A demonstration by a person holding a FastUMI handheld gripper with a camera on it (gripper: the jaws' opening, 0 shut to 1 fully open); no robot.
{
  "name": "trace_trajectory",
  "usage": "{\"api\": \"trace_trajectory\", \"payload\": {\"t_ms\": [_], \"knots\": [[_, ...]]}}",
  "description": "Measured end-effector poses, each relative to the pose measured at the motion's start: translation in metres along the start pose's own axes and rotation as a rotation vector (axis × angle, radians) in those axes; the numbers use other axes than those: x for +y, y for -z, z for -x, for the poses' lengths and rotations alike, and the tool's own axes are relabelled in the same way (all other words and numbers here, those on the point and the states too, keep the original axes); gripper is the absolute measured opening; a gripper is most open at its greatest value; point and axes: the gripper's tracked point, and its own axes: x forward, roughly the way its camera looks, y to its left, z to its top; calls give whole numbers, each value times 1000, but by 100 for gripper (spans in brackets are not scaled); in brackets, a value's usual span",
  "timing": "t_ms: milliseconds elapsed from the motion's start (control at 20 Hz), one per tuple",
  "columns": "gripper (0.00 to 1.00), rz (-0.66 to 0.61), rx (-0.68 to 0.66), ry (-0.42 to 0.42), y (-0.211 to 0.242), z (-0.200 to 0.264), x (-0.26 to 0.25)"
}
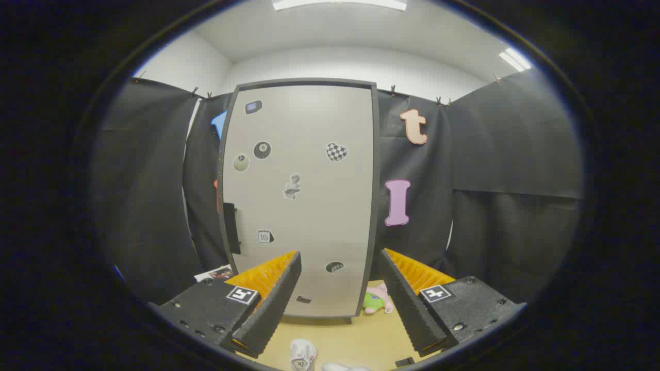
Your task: Open the shoe cabinet door, grab the shoes and put them into the shoe cabinet, then close the shoe cabinet door.
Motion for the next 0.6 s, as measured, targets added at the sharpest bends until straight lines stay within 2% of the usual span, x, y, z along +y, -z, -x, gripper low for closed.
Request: {"api": "trace_trajectory", "payload": {"t_ms": [600], "knots": [[100, -5, -12, -31, -9, 0, 24]]}}
